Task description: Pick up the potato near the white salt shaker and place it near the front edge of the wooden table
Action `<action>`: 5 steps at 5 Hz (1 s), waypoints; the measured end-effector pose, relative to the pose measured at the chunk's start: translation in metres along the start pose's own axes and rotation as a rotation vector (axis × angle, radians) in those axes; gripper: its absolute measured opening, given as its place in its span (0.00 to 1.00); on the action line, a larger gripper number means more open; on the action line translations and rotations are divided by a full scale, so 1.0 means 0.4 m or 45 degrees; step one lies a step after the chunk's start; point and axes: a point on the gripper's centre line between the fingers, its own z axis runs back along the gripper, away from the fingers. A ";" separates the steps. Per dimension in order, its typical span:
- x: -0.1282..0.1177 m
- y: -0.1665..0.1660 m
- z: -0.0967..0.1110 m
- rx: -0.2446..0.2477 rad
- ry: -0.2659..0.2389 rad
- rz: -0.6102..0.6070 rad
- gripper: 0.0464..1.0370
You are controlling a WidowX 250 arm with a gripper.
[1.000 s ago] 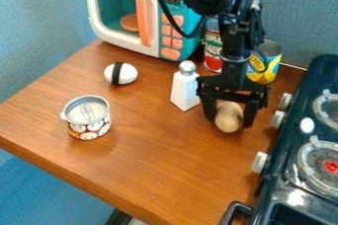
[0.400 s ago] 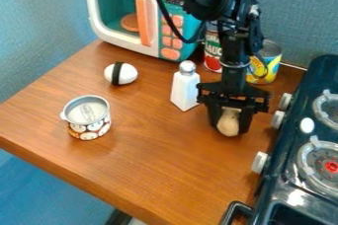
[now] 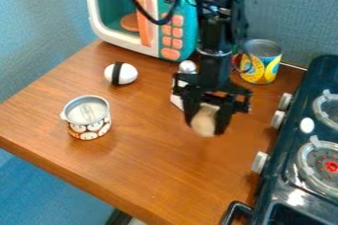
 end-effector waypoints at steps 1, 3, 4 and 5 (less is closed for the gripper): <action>-0.066 0.030 -0.036 0.068 0.111 -0.039 0.62; -0.128 0.035 -0.131 0.106 0.360 -0.117 0.62; -0.132 0.034 -0.139 0.098 0.380 -0.114 0.62; -0.133 0.033 -0.141 0.103 0.383 -0.119 0.66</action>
